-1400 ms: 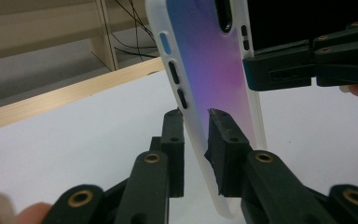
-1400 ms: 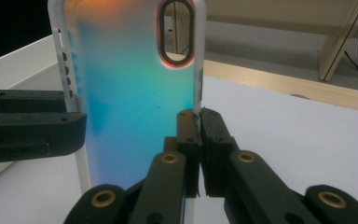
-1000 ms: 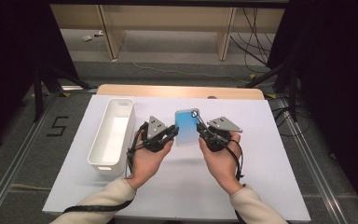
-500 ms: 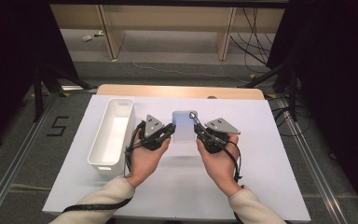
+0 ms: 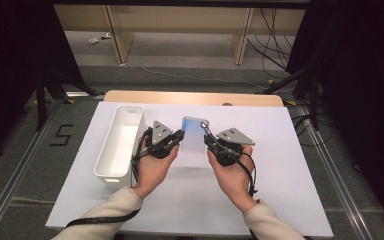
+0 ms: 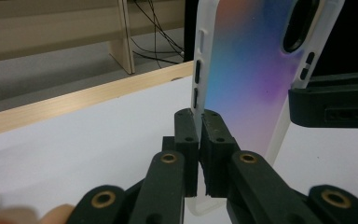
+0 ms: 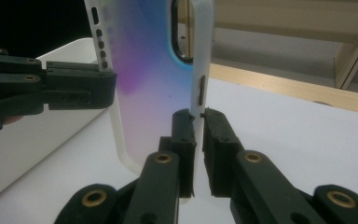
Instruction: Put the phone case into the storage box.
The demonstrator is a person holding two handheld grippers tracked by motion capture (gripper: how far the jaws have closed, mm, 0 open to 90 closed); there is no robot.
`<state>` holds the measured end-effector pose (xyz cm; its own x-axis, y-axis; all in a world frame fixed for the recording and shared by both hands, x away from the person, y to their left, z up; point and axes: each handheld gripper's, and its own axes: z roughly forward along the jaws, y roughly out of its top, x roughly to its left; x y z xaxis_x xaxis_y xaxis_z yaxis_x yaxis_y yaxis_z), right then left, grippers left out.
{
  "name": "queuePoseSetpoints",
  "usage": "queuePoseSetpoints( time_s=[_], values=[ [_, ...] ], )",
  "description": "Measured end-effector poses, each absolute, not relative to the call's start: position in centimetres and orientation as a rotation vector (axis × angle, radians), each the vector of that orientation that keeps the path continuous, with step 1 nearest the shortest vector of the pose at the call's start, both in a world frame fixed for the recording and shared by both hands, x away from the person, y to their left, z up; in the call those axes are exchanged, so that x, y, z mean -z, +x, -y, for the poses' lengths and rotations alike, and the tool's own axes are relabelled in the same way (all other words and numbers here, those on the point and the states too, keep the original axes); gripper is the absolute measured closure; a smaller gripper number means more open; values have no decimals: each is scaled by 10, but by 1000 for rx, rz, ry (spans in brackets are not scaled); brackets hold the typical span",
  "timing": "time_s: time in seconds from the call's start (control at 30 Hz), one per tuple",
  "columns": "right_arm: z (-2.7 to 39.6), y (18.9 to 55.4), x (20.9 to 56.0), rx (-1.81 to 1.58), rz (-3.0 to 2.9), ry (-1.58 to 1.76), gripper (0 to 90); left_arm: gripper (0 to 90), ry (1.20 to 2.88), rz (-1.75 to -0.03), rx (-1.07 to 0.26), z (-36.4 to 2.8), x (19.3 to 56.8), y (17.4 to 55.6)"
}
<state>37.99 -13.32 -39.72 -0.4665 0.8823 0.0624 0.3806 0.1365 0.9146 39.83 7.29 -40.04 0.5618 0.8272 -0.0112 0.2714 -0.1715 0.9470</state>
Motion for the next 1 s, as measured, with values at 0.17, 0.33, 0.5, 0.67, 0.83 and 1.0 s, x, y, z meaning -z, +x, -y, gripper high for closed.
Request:
queuePoseSetpoints(
  time_s=[0.17,0.33,0.5,0.67,0.83,1.0],
  values=[
    [132,380,398,-1319,-1938,1185,828,870,1725,-924,-646,-75,400,400],
    [130,379,398,-1340,-1948,1164,813,877,1720,-938,-640,-77,400,401],
    [127,378,398,-1347,-1959,1129,767,880,1730,-939,-648,-78,400,403],
    [127,380,400,-1370,-1973,1105,698,882,1731,-945,-649,-81,400,404],
    [126,382,400,-1364,-1987,1033,562,885,1734,-959,-653,-83,400,406],
    [126,384,400,-1366,-2012,964,451,887,1725,-970,-657,-85,399,406]
  ],
)
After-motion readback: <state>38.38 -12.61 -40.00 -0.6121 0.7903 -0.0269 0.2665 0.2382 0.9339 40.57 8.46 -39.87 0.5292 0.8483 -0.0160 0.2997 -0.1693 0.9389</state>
